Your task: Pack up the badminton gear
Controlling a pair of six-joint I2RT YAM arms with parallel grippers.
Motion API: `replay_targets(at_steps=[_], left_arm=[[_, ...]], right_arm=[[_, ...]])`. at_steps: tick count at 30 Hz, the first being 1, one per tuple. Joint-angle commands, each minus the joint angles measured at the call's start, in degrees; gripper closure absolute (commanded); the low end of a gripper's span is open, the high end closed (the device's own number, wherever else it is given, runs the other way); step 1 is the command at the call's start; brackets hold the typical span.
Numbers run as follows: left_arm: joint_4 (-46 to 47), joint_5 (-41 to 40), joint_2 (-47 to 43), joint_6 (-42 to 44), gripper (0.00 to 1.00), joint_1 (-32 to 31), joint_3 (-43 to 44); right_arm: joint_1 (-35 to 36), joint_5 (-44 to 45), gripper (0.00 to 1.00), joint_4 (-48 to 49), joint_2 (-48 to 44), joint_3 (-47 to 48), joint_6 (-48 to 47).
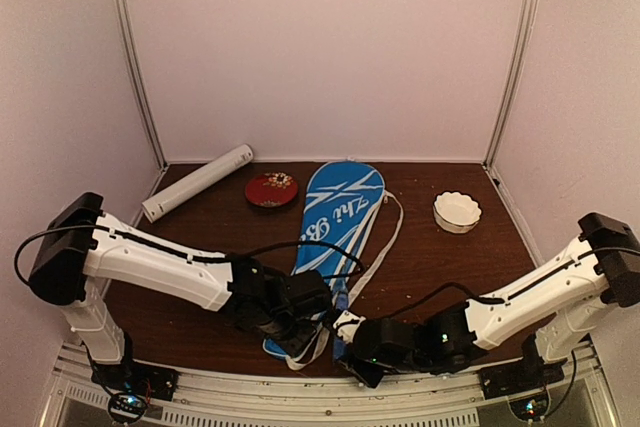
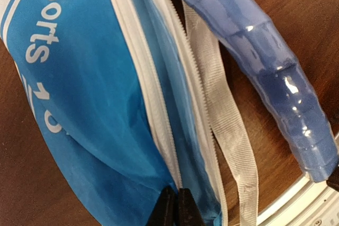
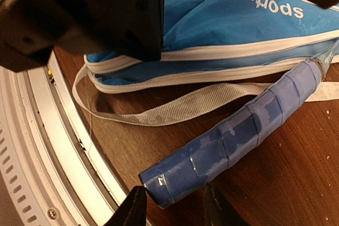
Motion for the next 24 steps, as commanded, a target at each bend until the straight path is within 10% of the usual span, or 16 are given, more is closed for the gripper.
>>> replay_targets(at_steps=[1, 20, 24], left_arm=[[3.0, 4.0, -1.6, 1.4, 0.98, -0.1, -1.8], [12.0, 4.4, -12.6, -0.9, 1.0, 1.3, -8.7], [14.3, 6.6, -13.6, -1.6, 1.0, 2.9, -10.9]], right_arm=[[-0.2, 5.3, 0.63, 0.4, 0.3, 2.6, -0.3], [-1.0, 2.8, 0.83, 7.8, 0.2, 0.7, -2.5], [-1.0, 1.0, 0.68, 8.2, -2.3, -0.8, -2.7]])
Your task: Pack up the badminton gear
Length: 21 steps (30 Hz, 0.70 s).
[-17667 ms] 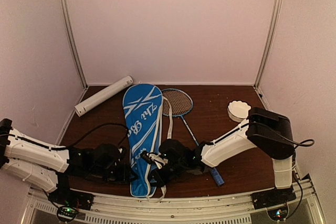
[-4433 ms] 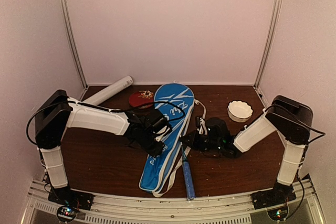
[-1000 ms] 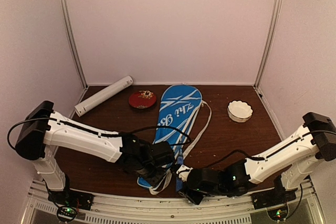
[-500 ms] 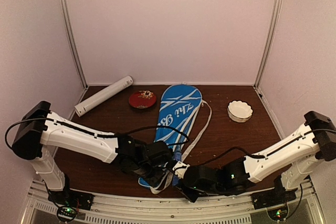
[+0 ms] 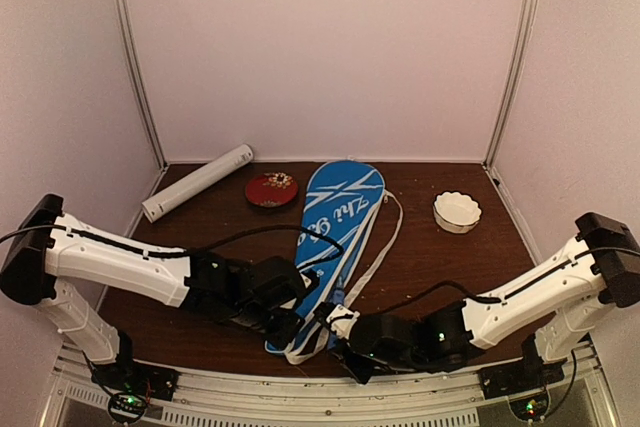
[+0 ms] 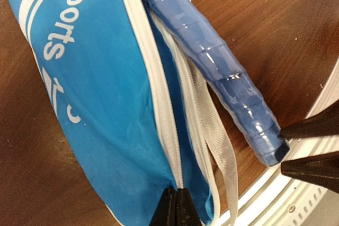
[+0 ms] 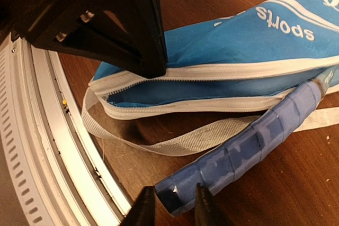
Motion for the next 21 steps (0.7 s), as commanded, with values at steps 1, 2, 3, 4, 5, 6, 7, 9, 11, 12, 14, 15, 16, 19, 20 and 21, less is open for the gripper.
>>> replay_targets(at_steps=[1, 2, 3, 4, 5, 6, 7, 9, 11, 12, 14, 15, 16, 19, 20, 21], left_arm=[[5.8, 4.1, -2.0, -0.8, 1.0, 1.4, -2.1], [5.9, 4.2, -1.7, -0.2, 1.0, 1.4, -2.2], [6.0, 4.3, -1.4, 0.0, 1.0, 1.5, -2.3], [6.5, 4.6, -1.2, 0.2, 1.0, 1.6, -2.5], [7.1, 5.2, -0.9, 0.1, 1.0, 1.7, -2.9], [7.8, 6.1, -0.9, 0.1, 1.0, 1.9, -3.1], [8.4, 6.6, -1.0, 0.1, 0.97, 1.9, -3.4], [9.2, 6.3, -2.1, 0.4, 0.82, 1.9, -3.6], [8.1, 3.7, -3.2, 0.9, 0.75, 1.9, -2.8], [6.7, 1.8, -3.1, 1.5, 0.71, 1.9, -1.6], [2.2, -2.0, -1.6, 2.9, 0.7, 1.9, 1.7], [0.5, -3.3, -0.4, 3.6, 0.7, 1.9, 3.4], [-1.1, -4.5, 1.0, 4.2, 0.7, 1.9, 5.3], [-4.8, -6.0, 5.2, 5.7, 0.72, 1.9, 10.3], [-5.7, -6.5, 6.5, 5.7, 0.71, 1.9, 11.8], [-6.7, -6.7, 8.0, 5.9, 0.69, 1.9, 13.3]], right_arm=[[-0.6, -0.8, 0.62, 2.5, -4.4, -2.8, -0.8], [-0.6, -1.7, 0.56, 2.8, -5.8, -4.1, -0.8], [-0.6, -2.2, 0.51, 3.1, -7.1, -5.6, -0.8], [-0.6, -2.8, 0.48, 3.5, -8.8, -7.4, -0.7], [-0.7, -3.2, 0.44, 4.1, -10.7, -9.1, -0.6], [-0.8, -3.5, 0.43, 4.8, -12.1, -11.2, -0.1], [-1.0, -4.0, 0.42, 5.6, -13.4, -12.9, 0.3], [-2.3, -6.1, 0.42, 6.6, -14.9, -15.4, 2.6], [-4.8, -8.9, 0.46, 8.7, -15.9, -17.2, 6.4], [-6.2, -11.1, 0.48, 10.7, -16.2, -18.4, 8.3], [-9.0, -14.3, 0.51, 13.8, -16.6, -19.9, 12.4], [-10.3, -16.1, 0.53, 15.4, -16.5, -20.4, 14.0], [-11.6, -17.7, 0.54, 16.9, -16.3, -20.7, 15.5], [-14.2, -21.5, 0.57, 19.5, -15.5, -20.8, 19.0], [-14.9, -22.5, 0.58, 20.5, -15.1, -20.9, 20.4], [-15.4, -23.4, 0.58, 21.2, -14.6, -20.7, 21.4]])
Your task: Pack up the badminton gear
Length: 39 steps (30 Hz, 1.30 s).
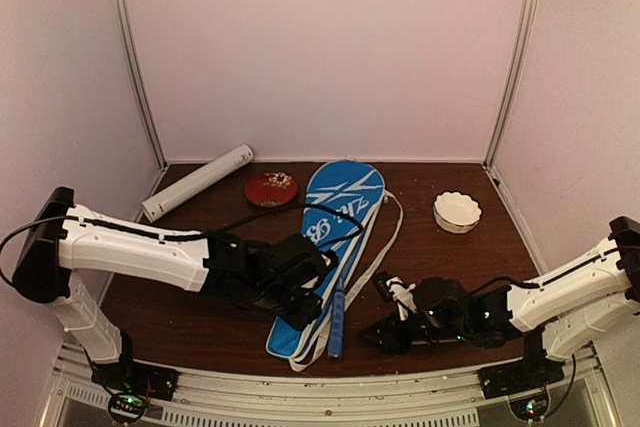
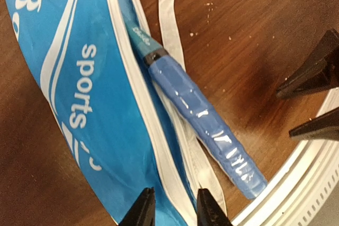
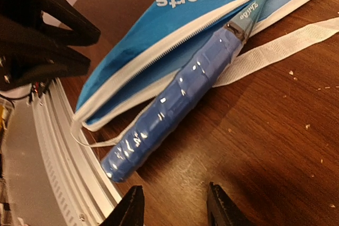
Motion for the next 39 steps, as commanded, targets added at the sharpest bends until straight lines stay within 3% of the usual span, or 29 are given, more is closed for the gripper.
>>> replay_targets(at_steps=[1, 6, 9, 19, 28, 32, 39], left_arm=[[-6.4, -4.4, 5.8, 2.5, 0.65, 0.2, 6.9], [-10.3, -6.1, 9.8, 3.1, 0.53, 0.1, 11.6], [-14.0, -8.9, 12.6, 4.0, 0.51, -0.5, 15.0], [-23.5, -13.6, 22.1, 6.2, 0.47, -2.5, 24.5], [-28.2, -16.5, 25.8, 6.3, 0.49, -2.5, 27.5], [-29.1, -17.6, 26.3, 6.3, 0.57, -2.5, 28.3], [-26.5, -14.5, 22.5, 5.7, 0.89, -2.5, 27.6]], right_arm=[[-2.4, -7.5, 0.58, 7.9, 1.3, -0.1, 8.1], [-4.5, -10.0, 0.62, 15.5, 4.8, -2.6, 14.9], [-5.5, -11.3, 0.63, 21.4, 7.3, -4.6, 18.2], [-5.8, -14.1, 0.65, 35.1, 16.2, -6.2, 25.1], [-5.8, -14.7, 0.66, 36.2, 18.1, -6.0, 25.8], [-5.8, -16.1, 0.66, 39.1, 21.1, -5.5, 27.0], [-5.7, -17.7, 0.68, 44.8, 25.6, -4.5, 29.3]])
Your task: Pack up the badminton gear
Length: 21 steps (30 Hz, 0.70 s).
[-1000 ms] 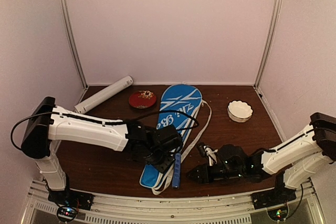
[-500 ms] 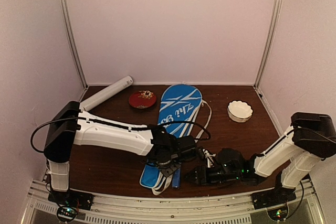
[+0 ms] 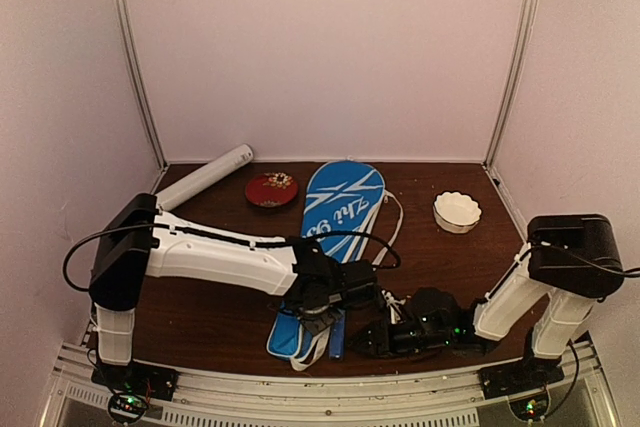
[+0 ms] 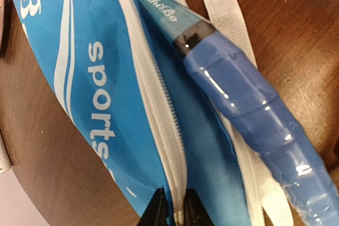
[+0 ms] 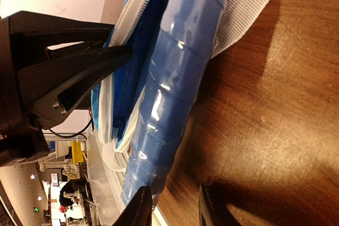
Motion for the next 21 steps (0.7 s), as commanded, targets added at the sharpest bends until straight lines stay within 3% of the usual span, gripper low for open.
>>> replay_targets(at_steps=[1, 5, 13, 21], left_arm=[[1.7, 2.1, -3.3, -0.5, 0.92, 0.0, 0.6], [4.1, 4.8, -4.3, -1.0, 1.0, 0.2, -0.6], [8.8, 8.6, -6.8, -2.9, 1.0, 1.2, -4.4], [12.3, 11.1, -8.6, -4.4, 1.0, 1.5, -7.0]], right_arm=[[-0.2, -1.7, 0.68, 4.7, 2.2, 1.6, 1.5], [-0.2, -1.5, 0.7, 4.1, 2.4, 2.6, 1.0], [-0.3, -1.3, 0.75, 5.4, 2.2, 3.1, 1.1], [-0.9, -0.6, 0.69, 10.2, 4.0, 3.0, 2.0]])
